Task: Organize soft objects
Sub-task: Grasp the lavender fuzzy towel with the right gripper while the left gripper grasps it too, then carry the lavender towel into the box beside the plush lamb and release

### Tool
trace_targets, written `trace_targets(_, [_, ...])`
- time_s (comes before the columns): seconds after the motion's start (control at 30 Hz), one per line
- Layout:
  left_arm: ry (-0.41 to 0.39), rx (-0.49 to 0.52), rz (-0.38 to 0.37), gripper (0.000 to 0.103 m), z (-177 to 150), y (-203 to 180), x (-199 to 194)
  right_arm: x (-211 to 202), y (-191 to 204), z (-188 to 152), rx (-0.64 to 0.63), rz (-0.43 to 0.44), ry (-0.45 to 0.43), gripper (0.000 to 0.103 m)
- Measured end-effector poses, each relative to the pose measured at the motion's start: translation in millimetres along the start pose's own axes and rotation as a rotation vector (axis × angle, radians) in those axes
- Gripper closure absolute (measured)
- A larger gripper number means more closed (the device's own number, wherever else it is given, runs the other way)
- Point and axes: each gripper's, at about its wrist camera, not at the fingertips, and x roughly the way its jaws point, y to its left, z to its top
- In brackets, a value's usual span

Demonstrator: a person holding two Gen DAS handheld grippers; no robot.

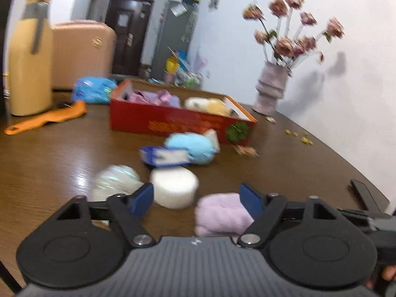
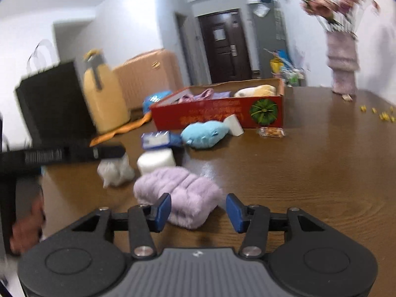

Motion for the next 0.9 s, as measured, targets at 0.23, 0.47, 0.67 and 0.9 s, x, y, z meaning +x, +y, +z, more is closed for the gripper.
trace_targets(0.23, [0.145, -0.05, -0.031, 0.049, -14, -1, 48, 33, 2, -4, 0.074, -0.058, 0.004, 0.056])
trace_targets(0.47, [0.172, -0.119, -0.118, 0.067, -20, 10, 53, 43, 10, -10, 0.062, -0.058, -0.002, 0.078])
trace_targets(0.67, [0.156, -0.085, -0.128, 0.069, -22, 8, 52, 44, 12, -11, 0.039, -0.064, -0.009, 0.081])
trace_targets(0.9, [0.152, -0.07, -0.157, 0.078, -11, 2, 45, 35, 16, -2, 0.033, -0.061, -0.025, 0.088])
